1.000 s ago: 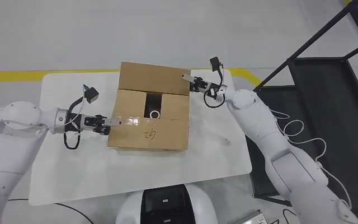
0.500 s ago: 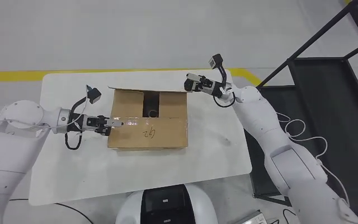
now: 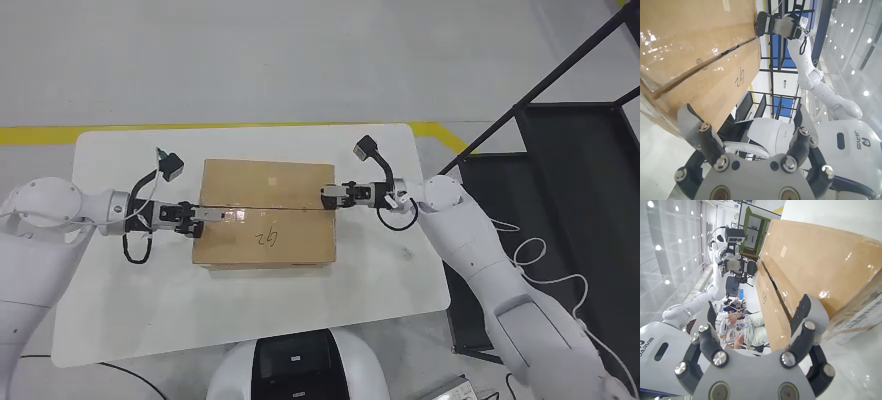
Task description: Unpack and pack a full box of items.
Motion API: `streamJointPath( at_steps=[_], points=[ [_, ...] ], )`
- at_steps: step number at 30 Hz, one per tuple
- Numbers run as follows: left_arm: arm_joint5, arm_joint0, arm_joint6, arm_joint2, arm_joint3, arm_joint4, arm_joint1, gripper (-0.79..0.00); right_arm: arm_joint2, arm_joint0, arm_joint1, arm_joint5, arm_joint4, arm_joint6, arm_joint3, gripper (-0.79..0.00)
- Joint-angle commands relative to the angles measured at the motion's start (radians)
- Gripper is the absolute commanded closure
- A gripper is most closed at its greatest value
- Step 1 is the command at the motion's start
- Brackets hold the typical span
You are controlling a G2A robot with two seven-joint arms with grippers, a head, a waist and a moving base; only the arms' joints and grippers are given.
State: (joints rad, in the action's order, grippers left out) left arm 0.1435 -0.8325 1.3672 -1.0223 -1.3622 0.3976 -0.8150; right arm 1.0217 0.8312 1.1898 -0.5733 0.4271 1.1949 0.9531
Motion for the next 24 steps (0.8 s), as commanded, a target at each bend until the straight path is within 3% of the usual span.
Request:
streamJointPath(
  at_steps=[1,14,24],
  points=[
    [0.000,0.015,-0.015,0.015,0.015,-0.008,-0.007,-0.785,0.005,0.012,-0.003,0.009,-0.008,-0.013,0.016,-0.785],
    [0.028,0.118,-0.075,0.102,0.168,0.015,-0.064,-0.785,0.032,0.058,-0.017,0.046,-0.025,-0.031,0.100,-0.785],
    [0.043,0.153,-0.049,0.112,0.226,-0.051,-0.072,-0.785,0.048,0.071,-0.025,0.060,-0.027,-0.027,0.130,-0.785]
  ],
)
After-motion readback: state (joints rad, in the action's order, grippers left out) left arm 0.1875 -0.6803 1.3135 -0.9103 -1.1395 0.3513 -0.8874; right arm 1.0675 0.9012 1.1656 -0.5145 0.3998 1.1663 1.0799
